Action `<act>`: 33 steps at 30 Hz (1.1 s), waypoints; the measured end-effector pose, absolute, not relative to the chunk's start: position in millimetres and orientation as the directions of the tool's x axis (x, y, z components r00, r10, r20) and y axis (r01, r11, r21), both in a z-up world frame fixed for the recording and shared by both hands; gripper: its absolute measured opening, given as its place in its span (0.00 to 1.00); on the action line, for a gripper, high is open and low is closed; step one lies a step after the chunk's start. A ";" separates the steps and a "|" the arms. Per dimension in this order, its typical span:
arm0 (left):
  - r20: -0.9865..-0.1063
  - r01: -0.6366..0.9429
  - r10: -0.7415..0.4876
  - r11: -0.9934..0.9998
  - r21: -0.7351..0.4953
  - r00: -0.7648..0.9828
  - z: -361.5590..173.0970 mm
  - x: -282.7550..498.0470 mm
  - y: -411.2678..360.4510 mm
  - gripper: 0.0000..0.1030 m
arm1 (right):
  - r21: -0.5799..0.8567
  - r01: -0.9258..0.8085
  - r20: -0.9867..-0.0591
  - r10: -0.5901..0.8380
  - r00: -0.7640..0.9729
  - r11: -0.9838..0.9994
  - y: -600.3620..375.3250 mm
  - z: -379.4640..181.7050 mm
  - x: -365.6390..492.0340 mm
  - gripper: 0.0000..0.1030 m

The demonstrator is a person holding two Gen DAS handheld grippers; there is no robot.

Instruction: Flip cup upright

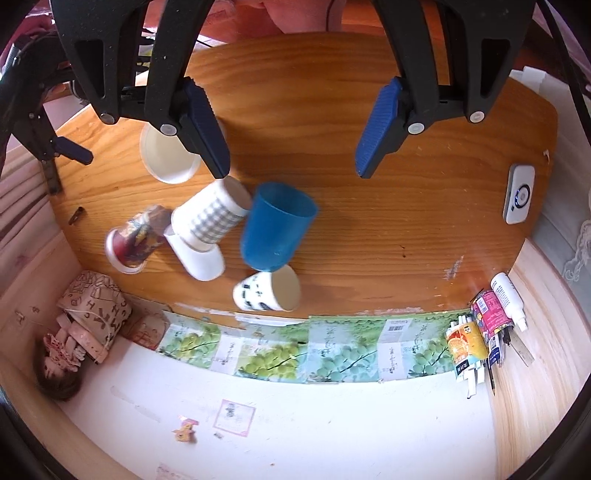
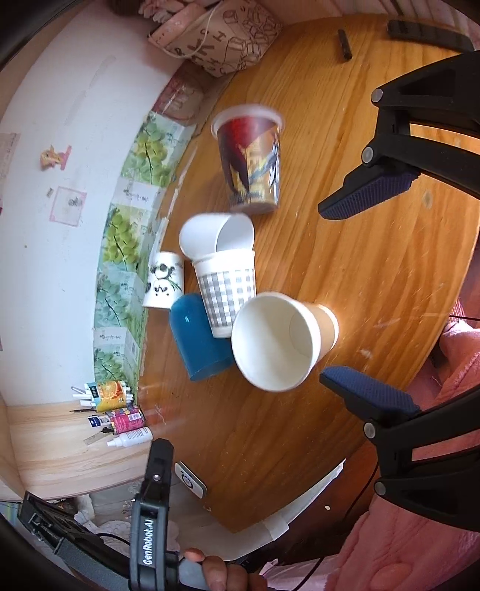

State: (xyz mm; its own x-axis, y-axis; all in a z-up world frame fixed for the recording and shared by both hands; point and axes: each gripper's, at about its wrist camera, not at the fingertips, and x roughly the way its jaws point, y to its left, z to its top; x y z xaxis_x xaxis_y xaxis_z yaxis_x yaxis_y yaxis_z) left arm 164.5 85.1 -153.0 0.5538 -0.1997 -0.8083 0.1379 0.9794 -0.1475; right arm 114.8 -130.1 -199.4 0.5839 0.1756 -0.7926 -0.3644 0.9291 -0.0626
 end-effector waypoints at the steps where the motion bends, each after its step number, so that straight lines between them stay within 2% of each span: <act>1: -0.805 0.133 -0.206 0.978 -0.158 0.557 -151.6 159.2 79.9 0.73 | -0.062 -0.359 -0.791 0.173 0.586 0.931 -135.2 -195.8 111.6 0.83; 8: -0.772 0.116 -0.236 0.971 -0.209 0.590 -130.2 126.2 50.3 0.75 | -0.079 -0.313 -0.752 0.150 0.642 0.946 -171.9 -159.9 90.3 0.83; 15: -0.701 0.083 -0.211 0.974 -0.212 0.681 -92.5 99.6 32.2 0.84 | -0.068 -0.284 -0.702 0.156 0.695 0.957 -190.9 -121.1 79.6 0.83; 21: -0.605 0.026 -0.083 0.994 -0.104 0.792 -66.2 80.5 13.6 0.87 | -0.061 -0.286 -0.625 0.187 0.758 0.956 -195.0 -84.3 65.6 0.83; 24: -0.570 0.029 -0.080 0.995 -0.098 0.818 -57.2 74.4 7.5 0.95 | -0.041 -0.286 -0.600 0.205 0.773 0.957 -196.3 -71.0 61.8 0.83; 33: -0.450 0.019 -0.053 0.997 -0.081 0.892 -30.5 54.8 0.7 0.97 | -0.005 -0.215 -0.549 0.177 0.817 0.977 -196.3 -47.9 52.0 0.83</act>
